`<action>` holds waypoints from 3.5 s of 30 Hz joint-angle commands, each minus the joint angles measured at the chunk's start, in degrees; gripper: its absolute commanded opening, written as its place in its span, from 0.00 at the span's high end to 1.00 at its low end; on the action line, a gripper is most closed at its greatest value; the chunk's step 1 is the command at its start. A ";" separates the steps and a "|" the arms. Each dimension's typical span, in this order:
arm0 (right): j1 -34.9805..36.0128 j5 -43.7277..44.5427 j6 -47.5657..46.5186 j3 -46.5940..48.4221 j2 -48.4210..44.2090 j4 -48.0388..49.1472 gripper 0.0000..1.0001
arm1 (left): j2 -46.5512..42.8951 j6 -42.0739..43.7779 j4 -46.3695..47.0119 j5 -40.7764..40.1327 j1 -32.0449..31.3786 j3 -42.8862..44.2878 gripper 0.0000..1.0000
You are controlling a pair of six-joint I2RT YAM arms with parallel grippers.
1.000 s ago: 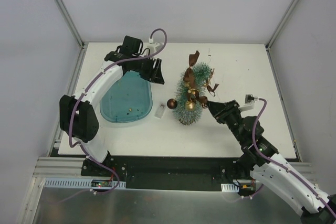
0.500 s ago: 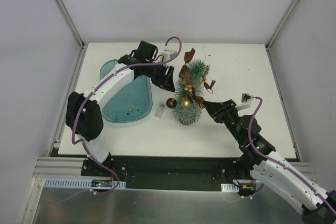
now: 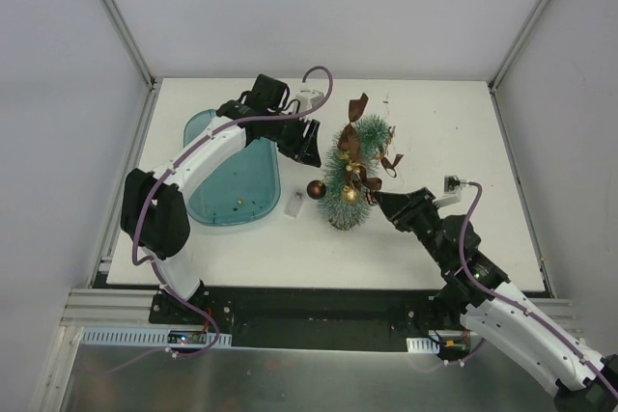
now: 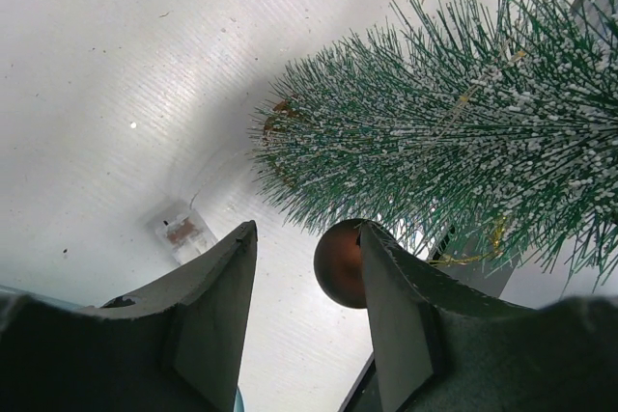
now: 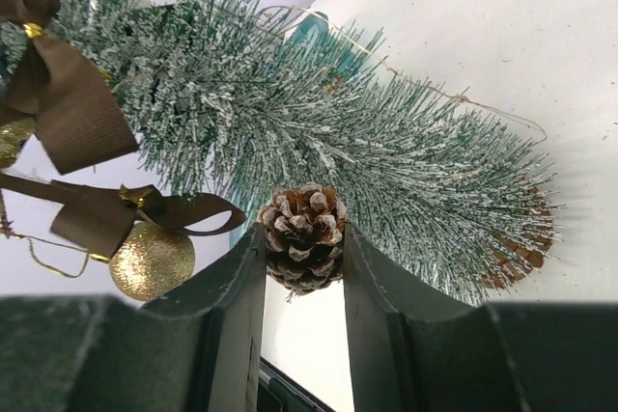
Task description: Decorate the small christmas tree
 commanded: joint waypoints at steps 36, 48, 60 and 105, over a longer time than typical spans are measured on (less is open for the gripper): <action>0.76 22.63 2.77 10.33 -0.40 -42.09 0.47 | -2.85 0.01 0.73 -2.29 2.40 -0.14 0.54; -0.91 25.72 -2.69 21.69 13.25 -45.45 0.38 | -7.59 0.18 0.29 -1.67 11.62 -2.16 0.25; -0.91 24.75 -1.45 17.63 4.88 -46.94 0.37 | -10.58 8.96 -4.46 -9.30 26.40 -2.51 0.13; -0.91 16.32 -11.03 12.54 -1.97 -34.99 0.40 | 21.50 9.06 5.47 -38.77 28.07 4.87 0.53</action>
